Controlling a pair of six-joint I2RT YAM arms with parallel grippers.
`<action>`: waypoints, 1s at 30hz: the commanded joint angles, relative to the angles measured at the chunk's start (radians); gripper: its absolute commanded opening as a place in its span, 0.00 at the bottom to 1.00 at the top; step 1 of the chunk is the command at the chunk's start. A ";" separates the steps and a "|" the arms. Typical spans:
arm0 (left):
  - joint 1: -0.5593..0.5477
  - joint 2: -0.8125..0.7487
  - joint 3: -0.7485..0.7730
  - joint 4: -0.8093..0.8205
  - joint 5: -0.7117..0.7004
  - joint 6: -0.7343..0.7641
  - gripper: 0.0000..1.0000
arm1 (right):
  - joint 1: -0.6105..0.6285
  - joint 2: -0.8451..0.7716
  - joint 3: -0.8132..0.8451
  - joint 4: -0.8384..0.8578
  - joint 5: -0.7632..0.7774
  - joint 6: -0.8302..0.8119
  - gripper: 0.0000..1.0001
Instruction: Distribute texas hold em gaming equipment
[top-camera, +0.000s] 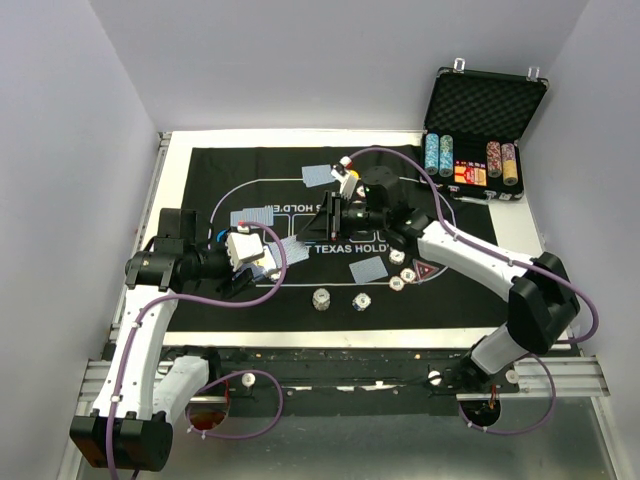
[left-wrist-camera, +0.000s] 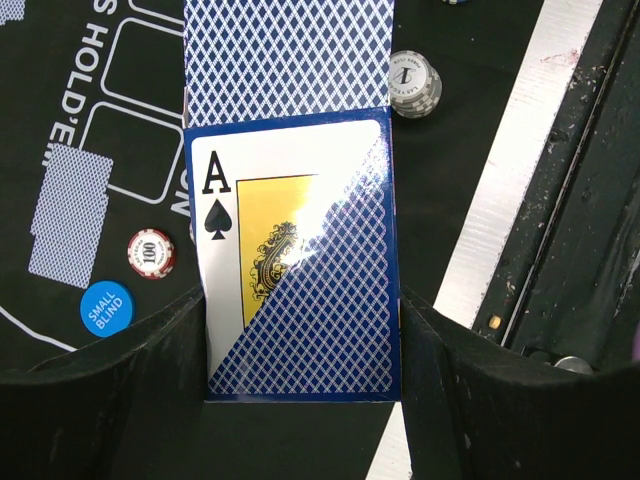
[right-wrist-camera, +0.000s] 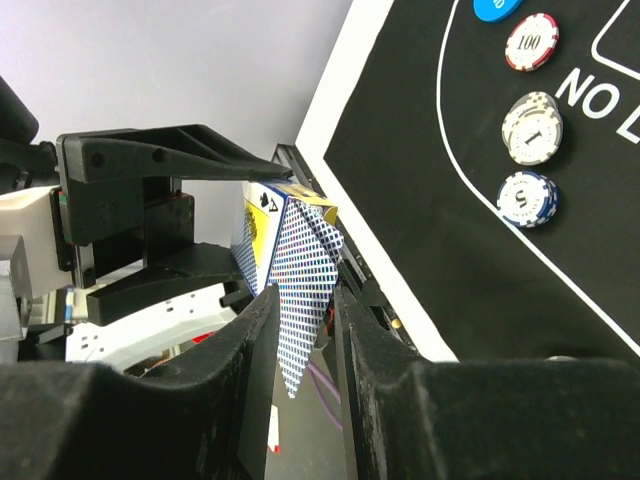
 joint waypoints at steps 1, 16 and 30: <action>-0.001 -0.003 0.013 0.021 0.033 0.000 0.47 | 0.004 -0.028 -0.018 -0.024 0.014 0.002 0.34; -0.001 -0.003 0.010 0.024 0.028 0.006 0.47 | -0.025 -0.088 -0.067 -0.029 0.008 0.037 0.12; -0.001 0.003 0.007 0.028 0.028 0.004 0.47 | -0.132 -0.161 -0.124 0.013 -0.061 0.115 0.01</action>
